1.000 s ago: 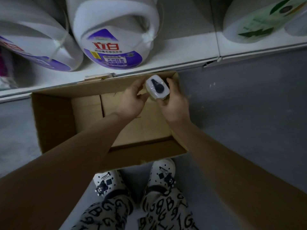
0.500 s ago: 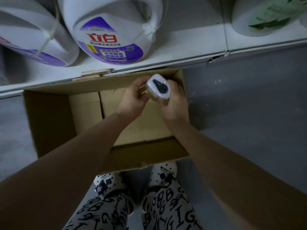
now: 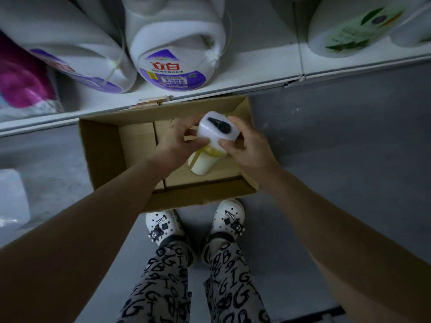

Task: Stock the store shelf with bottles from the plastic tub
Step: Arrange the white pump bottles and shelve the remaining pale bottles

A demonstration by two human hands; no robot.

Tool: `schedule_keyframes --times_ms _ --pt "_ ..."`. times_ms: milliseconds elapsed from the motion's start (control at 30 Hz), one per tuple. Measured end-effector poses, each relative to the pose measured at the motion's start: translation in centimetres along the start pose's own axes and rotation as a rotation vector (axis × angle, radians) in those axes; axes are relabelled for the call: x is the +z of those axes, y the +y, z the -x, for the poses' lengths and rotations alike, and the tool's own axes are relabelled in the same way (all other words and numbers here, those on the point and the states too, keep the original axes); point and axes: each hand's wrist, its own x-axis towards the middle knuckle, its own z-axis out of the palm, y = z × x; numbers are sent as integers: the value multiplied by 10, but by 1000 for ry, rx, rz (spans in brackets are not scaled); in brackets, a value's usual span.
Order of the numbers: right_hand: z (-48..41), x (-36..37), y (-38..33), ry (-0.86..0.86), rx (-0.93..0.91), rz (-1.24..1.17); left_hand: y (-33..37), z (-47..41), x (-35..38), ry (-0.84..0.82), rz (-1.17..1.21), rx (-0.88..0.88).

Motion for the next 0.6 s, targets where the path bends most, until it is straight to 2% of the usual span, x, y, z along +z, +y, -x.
schedule_keyframes --times_ms 67,200,300,433,600 --pt "9 -12 -17 -28 15 -26 14 16 -8 -47 78 2" --pt "25 -41 -54 -140 66 -120 46 47 -30 -174 92 17" --pt "37 -59 -86 -176 82 -200 75 68 -44 -211 98 -19" --pt "54 -73 -130 -170 108 -317 105 99 -62 -165 86 -43" --pt "84 -80 -184 -48 124 -442 147 147 -79 -45 236 -40"
